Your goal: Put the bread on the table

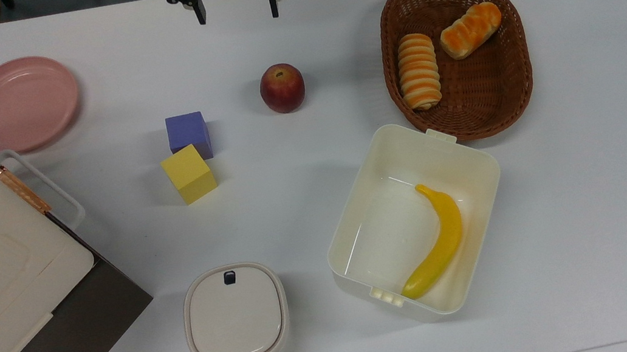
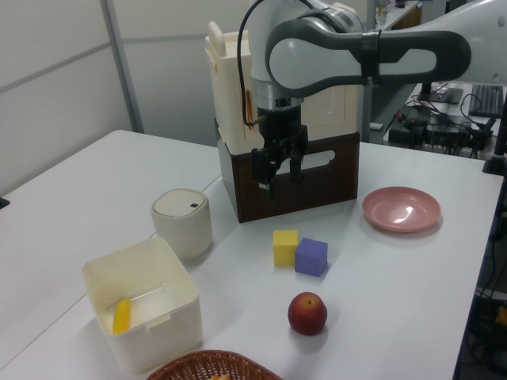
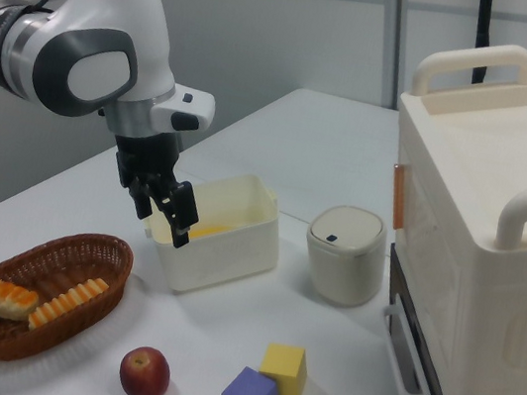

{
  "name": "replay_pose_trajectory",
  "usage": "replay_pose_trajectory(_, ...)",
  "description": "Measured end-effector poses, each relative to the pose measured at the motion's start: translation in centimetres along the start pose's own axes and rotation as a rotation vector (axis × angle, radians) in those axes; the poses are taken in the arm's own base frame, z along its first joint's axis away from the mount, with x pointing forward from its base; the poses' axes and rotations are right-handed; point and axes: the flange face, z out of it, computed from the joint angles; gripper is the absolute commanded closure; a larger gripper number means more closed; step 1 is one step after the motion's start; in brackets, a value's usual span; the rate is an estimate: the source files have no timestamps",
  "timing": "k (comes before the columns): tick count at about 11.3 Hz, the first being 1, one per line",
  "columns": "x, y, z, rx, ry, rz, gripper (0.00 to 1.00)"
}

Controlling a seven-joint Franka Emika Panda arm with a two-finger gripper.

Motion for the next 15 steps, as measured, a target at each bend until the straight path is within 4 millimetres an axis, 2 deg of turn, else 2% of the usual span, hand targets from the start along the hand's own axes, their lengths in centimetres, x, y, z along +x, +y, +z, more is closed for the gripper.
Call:
replay_pose_trajectory(9,0.1,0.1,0.2,-0.003,-0.003,0.001,0.0)
replay_pose_trajectory(15,0.4,0.8,1.1,-0.006,-0.02,-0.019,0.0)
